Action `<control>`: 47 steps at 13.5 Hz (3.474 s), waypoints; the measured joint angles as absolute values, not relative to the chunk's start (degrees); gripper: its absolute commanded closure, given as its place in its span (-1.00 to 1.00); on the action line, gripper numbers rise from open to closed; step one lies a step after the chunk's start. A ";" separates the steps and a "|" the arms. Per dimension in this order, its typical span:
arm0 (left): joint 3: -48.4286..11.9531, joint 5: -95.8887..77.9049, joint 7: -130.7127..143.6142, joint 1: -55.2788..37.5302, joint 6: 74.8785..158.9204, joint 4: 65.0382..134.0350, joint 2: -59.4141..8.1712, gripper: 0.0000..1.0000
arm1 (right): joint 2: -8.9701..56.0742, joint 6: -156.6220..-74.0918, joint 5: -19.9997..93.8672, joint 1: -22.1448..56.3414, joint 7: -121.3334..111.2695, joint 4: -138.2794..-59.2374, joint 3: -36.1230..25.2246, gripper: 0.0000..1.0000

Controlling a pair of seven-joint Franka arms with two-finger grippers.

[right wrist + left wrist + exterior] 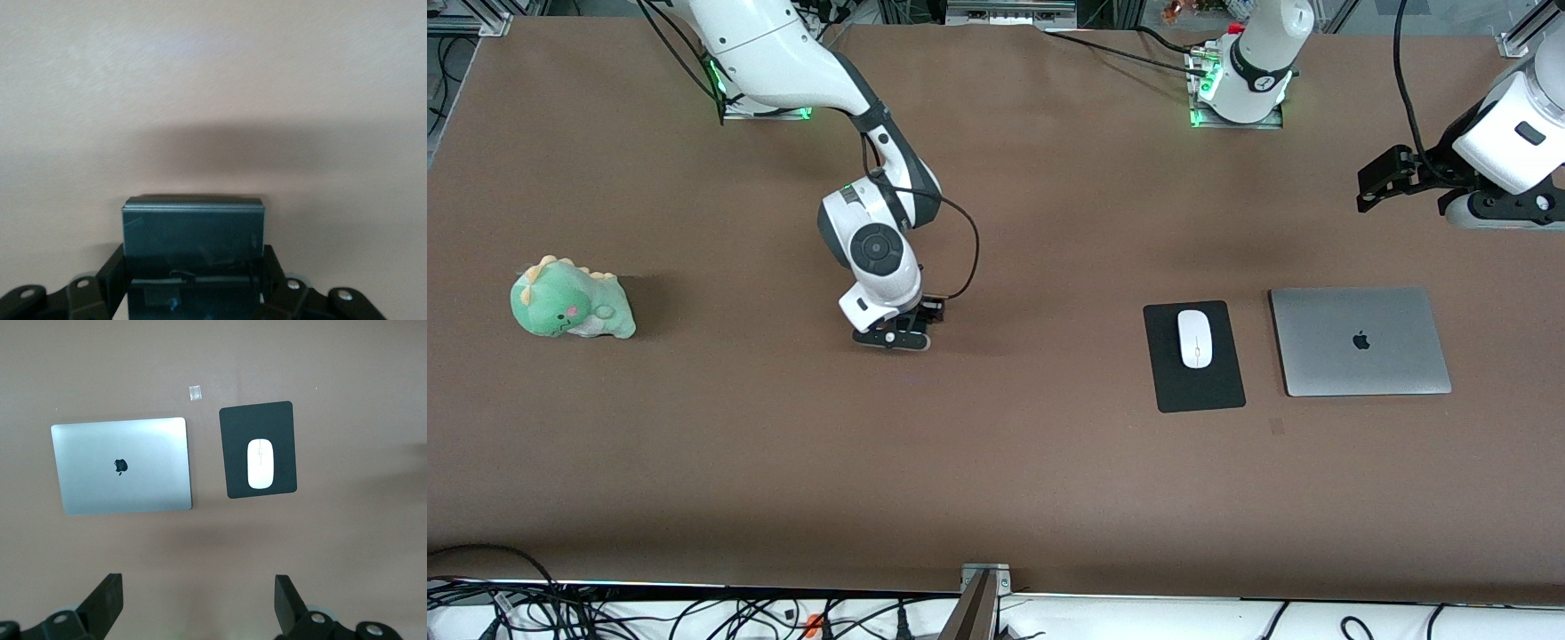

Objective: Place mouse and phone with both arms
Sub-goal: 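Carry the black phone with the right gripper toward the green plush toy, then lower the phone beside the plush toy and open the right gripper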

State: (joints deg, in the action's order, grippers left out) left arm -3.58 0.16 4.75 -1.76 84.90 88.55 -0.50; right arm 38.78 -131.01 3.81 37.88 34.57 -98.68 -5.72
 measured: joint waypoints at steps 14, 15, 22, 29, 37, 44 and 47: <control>-3.64 0.16 4.75 -1.76 84.90 88.13 -0.51 -1.00 | 21.26 -141.50 3.87 19.77 -2.53 -124.41 -17.76 0.38; -3.65 0.16 4.75 -1.76 84.90 88.13 -0.50 -1.00 | 20.71 -145.56 3.87 18.99 -2.98 -127.38 -17.78 0.38; -3.90 0.16 4.75 -1.80 84.90 88.02 -0.51 -1.00 | 21.85 -158.96 4.83 14.38 -7.77 -134.17 -17.74 -0.71; -3.91 0.16 4.75 -1.80 84.90 87.97 -0.50 -1.00 | 21.89 -158.92 5.12 14.51 -7.83 -133.31 -16.63 -1.00; -3.92 0.16 4.75 -1.80 84.90 87.91 -0.51 -1.00 | 19.01 -126.91 6.21 14.49 -7.83 -115.63 -16.69 -1.00; -3.92 0.16 4.75 -1.80 84.90 87.87 -0.51 -1.00 | 7.93 -118.69 6.41 14.41 -7.72 -112.66 -16.93 -1.00; -3.92 0.16 4.75 -1.80 84.90 87.87 -0.51 -1.00 | 2.78 -110.45 6.38 13.96 -5.13 -109.71 -16.79 -1.00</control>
